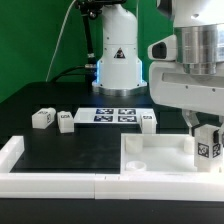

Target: Assemble one leg

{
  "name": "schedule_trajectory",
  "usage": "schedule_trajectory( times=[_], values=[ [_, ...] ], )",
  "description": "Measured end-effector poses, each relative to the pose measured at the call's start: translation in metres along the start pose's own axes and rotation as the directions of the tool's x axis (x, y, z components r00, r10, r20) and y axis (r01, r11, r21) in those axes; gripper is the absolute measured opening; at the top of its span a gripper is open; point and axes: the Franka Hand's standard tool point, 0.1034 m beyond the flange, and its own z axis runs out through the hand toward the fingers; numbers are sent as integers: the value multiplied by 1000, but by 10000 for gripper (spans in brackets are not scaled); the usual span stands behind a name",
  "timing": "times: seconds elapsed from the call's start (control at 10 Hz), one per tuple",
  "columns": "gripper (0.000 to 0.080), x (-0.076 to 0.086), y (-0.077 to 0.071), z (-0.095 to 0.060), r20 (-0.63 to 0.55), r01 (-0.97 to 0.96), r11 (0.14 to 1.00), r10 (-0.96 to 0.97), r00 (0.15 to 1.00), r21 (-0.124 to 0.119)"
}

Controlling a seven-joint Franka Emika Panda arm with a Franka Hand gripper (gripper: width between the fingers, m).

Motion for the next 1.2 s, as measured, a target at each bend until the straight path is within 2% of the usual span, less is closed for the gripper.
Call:
schedule_trajectory(
  times=[0.4,0.6,0.7,0.8,0.9,1.1,1.2],
  values=[
    [291,-1,-1,0,2,-302,953,302,953,-2],
    [291,-1,-1,0,2,-217,976,217,976,-1],
    [488,0,-2,-1,2,-178,984,178,984,1],
    [488,1,-2,-2,0,-46,999,46,999,0],
    [613,0,-2,-2,0,95,995,-95,996,-7],
    [638,-2,-2,-1,4,266,964,-266,964,-10],
    [648,0,-1,-2,1,422,907,-422,907,-16]
  ],
)
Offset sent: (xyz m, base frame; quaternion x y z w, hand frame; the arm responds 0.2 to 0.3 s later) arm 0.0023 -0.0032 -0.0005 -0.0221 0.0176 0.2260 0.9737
